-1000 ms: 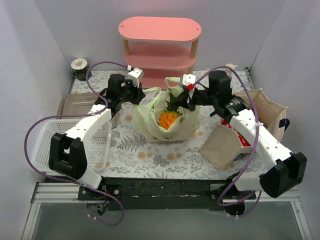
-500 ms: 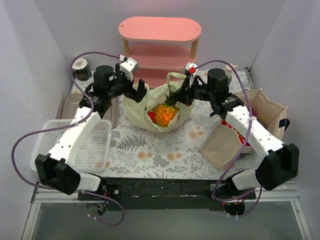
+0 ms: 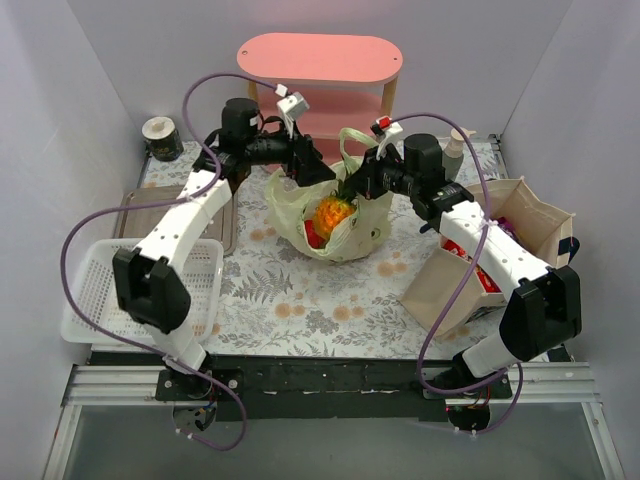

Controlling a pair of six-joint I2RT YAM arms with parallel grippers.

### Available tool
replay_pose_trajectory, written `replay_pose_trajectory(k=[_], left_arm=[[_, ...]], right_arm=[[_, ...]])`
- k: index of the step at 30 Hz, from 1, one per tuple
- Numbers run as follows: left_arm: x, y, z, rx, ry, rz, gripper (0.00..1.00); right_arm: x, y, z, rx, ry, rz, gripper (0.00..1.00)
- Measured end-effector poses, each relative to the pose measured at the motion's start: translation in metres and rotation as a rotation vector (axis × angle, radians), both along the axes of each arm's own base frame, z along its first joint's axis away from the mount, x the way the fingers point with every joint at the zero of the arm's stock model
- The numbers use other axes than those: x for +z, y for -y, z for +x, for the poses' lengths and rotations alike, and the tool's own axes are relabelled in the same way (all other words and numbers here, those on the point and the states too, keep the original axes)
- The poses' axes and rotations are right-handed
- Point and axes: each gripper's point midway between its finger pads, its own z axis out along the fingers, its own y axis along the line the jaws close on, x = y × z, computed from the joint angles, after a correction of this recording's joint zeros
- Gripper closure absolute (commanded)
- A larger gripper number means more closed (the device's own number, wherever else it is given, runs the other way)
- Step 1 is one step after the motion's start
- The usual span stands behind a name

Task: Untie the knot of the grocery bags and take out the mixed food

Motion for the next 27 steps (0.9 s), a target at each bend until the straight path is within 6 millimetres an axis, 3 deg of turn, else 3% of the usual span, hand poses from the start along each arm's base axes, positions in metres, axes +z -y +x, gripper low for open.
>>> replay_pose_trajectory(k=[4, 7, 14, 21, 24, 27], left_arm=[[-0.063, 0.014, 0.019, -0.014, -0.199, 0.039, 0.15], [-0.088, 0.014, 0.018, 0.0, -0.268, 0.072, 0.13], [-0.091, 0.02, 0.016, -0.005, -0.262, 0.072, 0.19], [-0.091, 0.035, 0.015, -0.022, -0.235, 0.057, 0.34], [-0.094, 0.043, 0.017, -0.02, -0.221, 0.056, 0.51], [-0.098, 0.048, 0.02, -0.02, -0.217, 0.054, 0.75]], right_arm=[[0.001, 0.001, 0.004, -0.027, -0.012, 0.011, 0.99], [0.005, 0.0, 0.006, -0.034, 0.0, 0.021, 0.99], [0.007, 0.0, 0.006, -0.037, 0.002, 0.028, 0.99], [0.009, 0.0, 0.004, -0.037, -0.002, 0.043, 0.99], [0.009, -0.001, 0.004, -0.033, -0.004, 0.046, 0.99], [0.009, -0.001, 0.003, -0.031, -0.006, 0.046, 0.99]])
